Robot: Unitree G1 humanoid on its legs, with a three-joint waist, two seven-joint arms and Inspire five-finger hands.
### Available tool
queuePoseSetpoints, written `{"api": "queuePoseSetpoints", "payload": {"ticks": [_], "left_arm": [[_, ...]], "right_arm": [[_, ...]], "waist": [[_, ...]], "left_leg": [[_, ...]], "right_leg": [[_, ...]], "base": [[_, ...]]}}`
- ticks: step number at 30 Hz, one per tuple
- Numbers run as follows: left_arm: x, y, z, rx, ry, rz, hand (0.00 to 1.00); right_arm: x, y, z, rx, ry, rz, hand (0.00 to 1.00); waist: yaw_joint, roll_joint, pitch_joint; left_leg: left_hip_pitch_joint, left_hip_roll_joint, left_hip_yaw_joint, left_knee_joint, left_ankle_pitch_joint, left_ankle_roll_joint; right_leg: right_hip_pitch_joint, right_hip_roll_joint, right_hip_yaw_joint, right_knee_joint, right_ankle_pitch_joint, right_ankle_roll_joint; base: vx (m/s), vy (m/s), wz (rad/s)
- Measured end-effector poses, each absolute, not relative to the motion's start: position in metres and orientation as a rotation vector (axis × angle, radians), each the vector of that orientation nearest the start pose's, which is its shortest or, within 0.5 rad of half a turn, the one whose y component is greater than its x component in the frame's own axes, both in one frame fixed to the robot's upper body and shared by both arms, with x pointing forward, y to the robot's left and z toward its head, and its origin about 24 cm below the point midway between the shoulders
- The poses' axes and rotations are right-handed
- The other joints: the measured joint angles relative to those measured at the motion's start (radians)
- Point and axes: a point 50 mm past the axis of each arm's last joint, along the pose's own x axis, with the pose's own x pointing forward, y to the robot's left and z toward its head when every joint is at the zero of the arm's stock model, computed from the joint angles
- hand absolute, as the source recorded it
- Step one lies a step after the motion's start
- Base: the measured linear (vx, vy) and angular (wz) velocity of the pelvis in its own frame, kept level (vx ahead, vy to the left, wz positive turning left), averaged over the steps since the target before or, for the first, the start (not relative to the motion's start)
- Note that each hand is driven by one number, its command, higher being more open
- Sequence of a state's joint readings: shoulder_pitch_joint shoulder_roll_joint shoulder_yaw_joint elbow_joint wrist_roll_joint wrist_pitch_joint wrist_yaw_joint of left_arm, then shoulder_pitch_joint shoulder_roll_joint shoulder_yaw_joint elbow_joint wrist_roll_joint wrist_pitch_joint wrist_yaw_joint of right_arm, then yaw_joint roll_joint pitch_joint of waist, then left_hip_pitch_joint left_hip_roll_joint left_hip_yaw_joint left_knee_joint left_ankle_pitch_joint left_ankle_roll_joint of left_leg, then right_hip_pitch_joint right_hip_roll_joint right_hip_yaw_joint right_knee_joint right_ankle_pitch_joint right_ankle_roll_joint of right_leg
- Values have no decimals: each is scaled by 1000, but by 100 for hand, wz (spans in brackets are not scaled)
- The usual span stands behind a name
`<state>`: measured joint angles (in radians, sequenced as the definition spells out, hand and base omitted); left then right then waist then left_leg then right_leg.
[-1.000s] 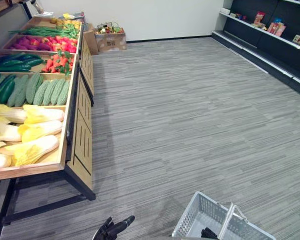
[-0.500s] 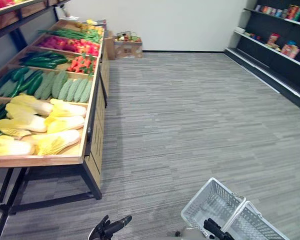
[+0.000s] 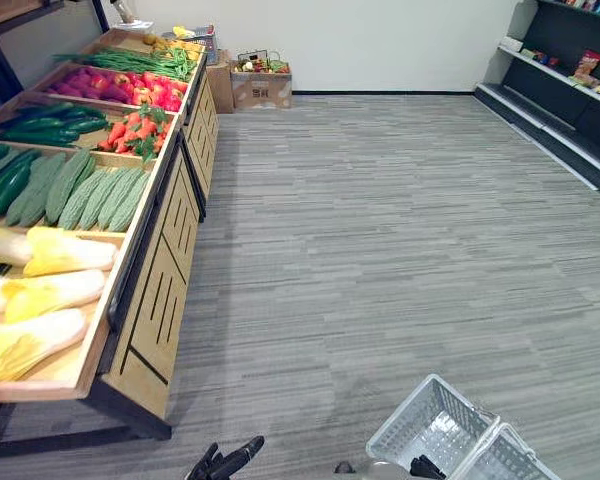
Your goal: Pick vegetable in the basket
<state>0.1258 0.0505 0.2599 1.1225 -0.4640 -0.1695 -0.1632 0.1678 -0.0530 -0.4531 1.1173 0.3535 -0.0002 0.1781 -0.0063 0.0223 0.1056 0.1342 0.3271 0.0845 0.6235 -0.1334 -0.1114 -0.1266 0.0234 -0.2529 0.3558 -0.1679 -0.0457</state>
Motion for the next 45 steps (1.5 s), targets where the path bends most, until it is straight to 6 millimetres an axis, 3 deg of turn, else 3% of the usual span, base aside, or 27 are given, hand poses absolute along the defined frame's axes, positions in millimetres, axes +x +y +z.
{"api": "queuePoseSetpoints", "payload": {"ticks": [1,3,5,7,8,9,10,11,12,13,14,17,20,22,23,24,25,26,28,31,33,34,35,36,37,40,45], "left_arm": [[78,203,-162,-544,910,473,100],[82,206,-161,-553,894,484,100],[88,207,-159,-549,877,471,100],[98,203,-157,-550,849,427,100],[101,203,-155,-543,837,418,100],[105,203,-154,-536,827,407,100],[105,203,-154,-536,827,411,100],[102,203,-155,-536,834,421,100],[97,209,-156,-533,842,462,100],[96,212,-155,-534,838,483,100],[98,215,-155,-536,829,512,100],[94,218,-155,-543,831,536,100],[89,218,-157,-540,850,540,100],[83,210,-161,-514,908,494,100],[83,210,-161,-509,913,487,100],[82,209,-162,-492,925,470,100],[80,211,-162,-479,932,465,100],[79,213,-162,-473,932,468,100],[77,213,-162,-459,944,462,100],[75,211,-163,-463,955,457,100],[74,208,-164,-478,958,464,100],[72,207,-165,-488,961,473,100],[71,210,-164,-504,950,494,100],[72,214,-163,-504,937,508,100],[72,214,-163,-525,929,540,100],[68,198,-166,-590,934,552,100],[69,195,-166,-551,956,511,100]], "right_arm": [[34,-215,-170,595,1108,-572,0],[29,-213,-173,598,1148,-571,0],[32,-211,-173,621,1138,-572,0],[40,-212,-172,635,1111,-569,0],[42,-211,-172,637,1108,-567,0],[44,-211,-171,637,1099,-565,0],[47,-212,-171,626,1092,-552,0],[47,-211,-170,611,1090,-535,0],[51,-205,-170,594,1088,-494,0],[52,-201,-171,595,1090,-479,0],[54,-198,-171,592,1083,-468,0],[55,-196,-170,581,1078,-452,0],[58,-196,-170,564,1077,-434,0],[57,-206,-169,521,1070,-438,0],[57,-208,-168,519,1067,-443,0],[58,-214,-167,518,1054,-464,0],[57,-216,-167,525,1050,-480,0],[56,-216,-167,528,1053,-478,0],[54,-215,-167,542,1048,-493,0],[58,-218,-167,551,1038,-503,0],[57,-217,-167,563,1033,-506,0],[57,-212,-168,584,1030,-499,0],[57,-204,-169,609,1028,-489,0],[58,-199,-169,617,1030,-480,0],[61,-195,-170,612,1035,-466,0],[67,-207,-167,547,1032,-419,0],[68,-210,-167,541,1052,-416,0]], "waist": [[2,5,7],[3,-14,17],[5,-29,19],[7,-37,28],[10,-44,33],[19,-51,41],[35,-52,46],[43,-51,45],[51,-61,53],[49,-76,56],[50,-95,65],[51,-101,64],[55,-111,41],[44,-82,19],[43,-80,18],[37,-80,12],[30,-82,9],[26,-89,6],[17,-92,3],[-4,-70,7],[-9,-47,13],[-9,-42,12],[-9,-62,9],[-8,-83,9],[0,-80,13],[5,-24,1],[6,-12,-3]], "left_leg": [[-71,20,0,179,-31,-13],[-126,14,53,299,-106,-9],[-195,-24,115,235,-160,2],[-300,-122,129,4,-179,23],[-322,-156,125,-70,-167,32],[-364,-215,108,-243,-82,50],[-384,-237,93,-330,43,60],[-381,-240,95,-347,95,62],[-358,-256,112,-360,126,115],[-356,-261,125,-356,116,121],[-360,-264,144,-312,92,144],[-306,-256,235,-296,69,178],[-247,-276,268,-345,61,179],[-166,-301,265,-454,47,172],[-157,-306,265,-467,46,170],[-122,-327,264,-500,42,168],[-94,-352,258,-517,32,176],[-80,-361,252,-519,23,182],[-42,-376,219,-520,5,183],[-5,-346,165,-535,-1,180],[8,-289,108,-534,-16,156],[8,-260,71,-534,-27,130],[6,-255,43,-531,-36,97],[6,-261,33,-528,-41,88],[19,-241,14,-514,-52,60],[22,-175,13,-546,-47,21],[39,-151,15,-572,-31,9]], "right_leg": [[80,19,-6,-65,7,-12],[211,24,-7,-152,14,-23],[282,16,3,-208,14,-23],[316,-6,29,-248,12,-21],[321,-18,38,-252,8,-15],[322,-39,61,-253,-7,-1],[326,-48,99,-257,-21,7],[329,-49,120,-258,-28,18],[340,-63,148,-257,-43,35],[340,-74,153,-257,-44,32],[341,-91,173,-247,-29,51],[352,-106,208,-176,5,66],[357,-129,207,-157,25,82],[299,-142,195,3,22,85],[286,-146,192,40,21,88],[227,-171,170,192,21,106],[170,-210,166,346,31,152],[144,-231,168,417,38,174],[88,-270,111,523,-29,173],[36,-252,30,413,-107,151],[19,-177,53,189,-101,153],[7,-136,100,53,-65,161],[9,-117,156,-93,40,167],[9,-123,181,-150,133,173],[20,-108,174,-142,185,131],[46,-49,131,-189,155,99],[82,-25,107,-223,145,81]], "base": [[444,-242,24],[384,-165,6],[334,-90,-13],[268,56,-27],[253,134,-39],[268,169,-65],[283,177,-76],[348,189,-80],[293,138,-48],[414,172,-35],[315,131,-10],[300,157,-5],[175,84,-26],[122,83,-15],[106,128,-2],[69,91,7],[91,104,12],[110,45,20],[186,17,39],[200,-75,57],[203,-191,79],[229,-261,90],[235,-280,89],[263,-319,65],[221,-250,38],[326,-321,31],[143,-115,15]]}}
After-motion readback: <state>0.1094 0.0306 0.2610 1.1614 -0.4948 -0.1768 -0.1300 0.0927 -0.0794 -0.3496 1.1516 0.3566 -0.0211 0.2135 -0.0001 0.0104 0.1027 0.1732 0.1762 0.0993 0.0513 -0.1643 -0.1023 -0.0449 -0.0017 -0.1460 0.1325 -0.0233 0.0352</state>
